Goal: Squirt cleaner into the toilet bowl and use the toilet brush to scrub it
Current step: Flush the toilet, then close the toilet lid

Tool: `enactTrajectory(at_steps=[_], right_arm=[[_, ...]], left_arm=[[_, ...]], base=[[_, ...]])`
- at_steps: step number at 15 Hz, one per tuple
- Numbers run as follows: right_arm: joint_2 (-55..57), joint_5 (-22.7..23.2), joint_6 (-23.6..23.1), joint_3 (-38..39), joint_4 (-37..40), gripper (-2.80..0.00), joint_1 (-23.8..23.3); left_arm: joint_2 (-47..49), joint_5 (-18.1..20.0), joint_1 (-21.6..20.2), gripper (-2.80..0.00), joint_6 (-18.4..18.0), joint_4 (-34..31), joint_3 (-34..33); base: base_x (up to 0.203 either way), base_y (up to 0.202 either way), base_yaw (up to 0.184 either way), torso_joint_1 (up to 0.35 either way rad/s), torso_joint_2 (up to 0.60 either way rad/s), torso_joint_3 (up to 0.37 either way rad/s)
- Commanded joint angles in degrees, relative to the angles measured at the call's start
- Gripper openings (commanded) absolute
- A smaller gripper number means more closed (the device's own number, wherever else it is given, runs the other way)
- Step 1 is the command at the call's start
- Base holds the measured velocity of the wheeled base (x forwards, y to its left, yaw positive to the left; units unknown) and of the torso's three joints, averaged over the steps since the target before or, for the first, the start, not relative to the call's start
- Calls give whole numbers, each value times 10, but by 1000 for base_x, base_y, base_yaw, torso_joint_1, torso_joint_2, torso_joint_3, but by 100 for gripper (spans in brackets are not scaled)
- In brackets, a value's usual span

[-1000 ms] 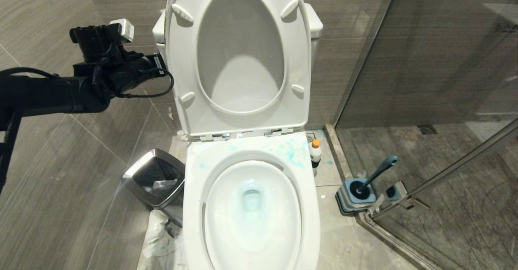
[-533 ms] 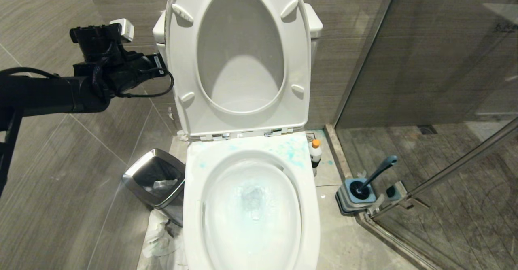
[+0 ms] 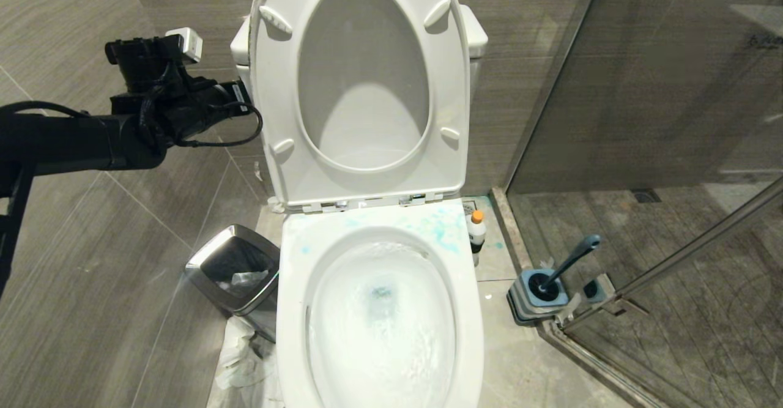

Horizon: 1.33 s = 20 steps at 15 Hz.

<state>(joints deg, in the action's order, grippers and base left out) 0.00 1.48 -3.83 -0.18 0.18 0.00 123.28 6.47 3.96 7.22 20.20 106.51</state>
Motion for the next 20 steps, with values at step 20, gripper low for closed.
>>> enactTrajectory(at_steps=[20], right_arm=[[1, 0, 0, 0, 0, -280, 0]], left_arm=[[-204, 204, -106, -280, 104, -55, -4]], base=[[0, 0, 0, 0, 0, 0]])
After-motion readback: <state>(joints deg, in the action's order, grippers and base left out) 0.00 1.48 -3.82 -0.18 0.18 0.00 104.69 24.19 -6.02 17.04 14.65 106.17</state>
